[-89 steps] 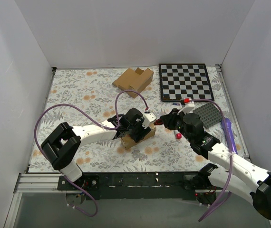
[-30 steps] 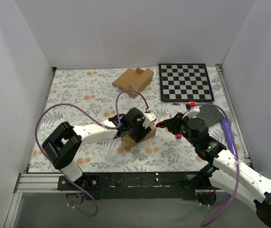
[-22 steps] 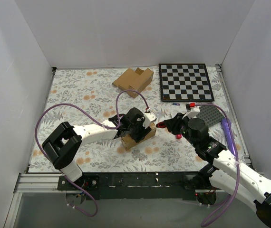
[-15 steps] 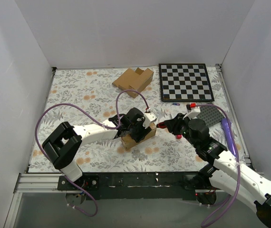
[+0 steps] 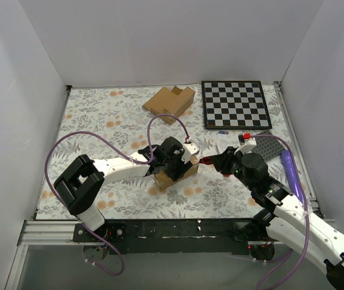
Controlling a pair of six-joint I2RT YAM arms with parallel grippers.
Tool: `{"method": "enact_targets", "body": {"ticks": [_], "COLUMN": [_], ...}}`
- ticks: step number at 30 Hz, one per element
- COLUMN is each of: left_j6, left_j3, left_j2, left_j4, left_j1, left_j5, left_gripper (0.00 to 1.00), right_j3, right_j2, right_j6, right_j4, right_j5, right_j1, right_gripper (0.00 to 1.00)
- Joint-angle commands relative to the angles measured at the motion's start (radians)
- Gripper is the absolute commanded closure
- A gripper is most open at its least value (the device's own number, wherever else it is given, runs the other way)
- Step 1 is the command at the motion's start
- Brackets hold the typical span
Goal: Unpack the express box
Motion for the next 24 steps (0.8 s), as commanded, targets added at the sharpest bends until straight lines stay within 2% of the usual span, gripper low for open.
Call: {"method": "enact_targets", "body": {"ticks": [1,6,10,19,22,23,24], "left_j6": [-0.068,-0.061,-0.061,-0.069,-0.083,-0.089,-0.098], "left_j3": [-0.038,-0.036,-0.054,-0.035,-0.006,0.011,0.02], "left_j2": [0.068,0.057,0.024,-0.13,-0.161,-0.179,-0.187], "left_j4": [-0.074,-0.069,-0.049,-0.044,-0.057,-0.061,-0.061], "left_j1": [0.029,0.029,0.029,0.027,0.026,0.026,0.026], "left_j5": [-0.114,-0.112,-0.106,-0.092,-0.045,-0.043,-0.031], "left_gripper": [0.65,0.62,0.53,0.41,0.3,0.02,0.02], "right_j3": [-0.002,0.028,0.042,0.125,0.137,0.139,0.14], "right_j2": [-0.034,-0.069,-0.085,0.026,0.06,0.072,0.076], "right_j6": [0.008,0.012,0.019,-0.05,-0.061,-0.061,-0.063], "right_j4": [-0.171,-0.196,-0.17,-0.161,-0.158,-0.156,-0.152], "right_j5": [-0.125,-0.095,-0.027,-0.003,-0.004,-0.006,-0.007], "right_j1": [0.017,0.017,0.017,0.017,0.017,0.016,0.017], "right_gripper": [0.99,0.99,0.99,0.99,0.99,0.99,0.99]}}
